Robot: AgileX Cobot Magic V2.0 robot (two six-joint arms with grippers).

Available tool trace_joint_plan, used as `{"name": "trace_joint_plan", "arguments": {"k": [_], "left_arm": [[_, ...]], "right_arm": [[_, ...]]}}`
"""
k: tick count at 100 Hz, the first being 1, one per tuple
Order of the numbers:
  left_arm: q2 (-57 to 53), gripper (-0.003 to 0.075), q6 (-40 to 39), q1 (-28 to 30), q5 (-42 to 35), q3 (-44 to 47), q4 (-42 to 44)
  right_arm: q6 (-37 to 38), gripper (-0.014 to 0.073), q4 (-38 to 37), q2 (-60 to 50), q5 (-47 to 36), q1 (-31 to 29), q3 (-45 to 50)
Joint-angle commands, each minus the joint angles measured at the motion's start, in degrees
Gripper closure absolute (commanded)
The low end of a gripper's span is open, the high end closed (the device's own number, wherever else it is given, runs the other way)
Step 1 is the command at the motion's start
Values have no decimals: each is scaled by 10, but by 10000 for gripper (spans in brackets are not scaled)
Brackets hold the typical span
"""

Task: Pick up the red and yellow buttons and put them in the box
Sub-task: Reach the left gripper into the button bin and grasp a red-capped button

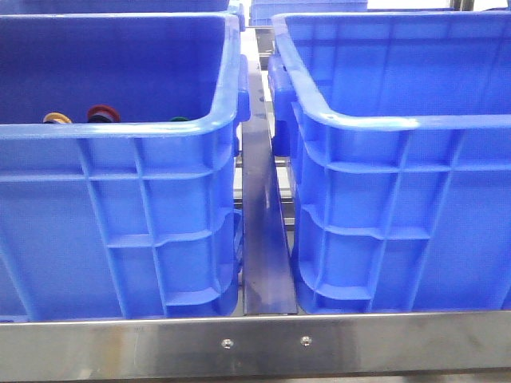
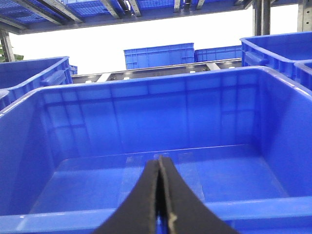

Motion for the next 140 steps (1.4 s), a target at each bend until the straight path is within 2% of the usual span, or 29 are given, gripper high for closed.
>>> {"name": "trace_joint_plan", "arguments": {"k": [1,24,51,86,140], "left_arm": [[8,143,-5,-2,-34,-22,-22],[84,143,-7,-70,-31,-69,-31],[227,143,-66,-147,-28,-150,-24],[376,144,-91,-153,-14,-229,-19],[456,144,-107,-152,-35,-244,1]], "right_arm": [[1,690,-5,-12,-49,0,-9],[1,690,-5,-12,-49,0,-9],[1,690,-5,-12,-49,0,-9],[1,690,-5,-12,-49,0,-9],[1,690,-5,-12,-49,0,-9]]}}
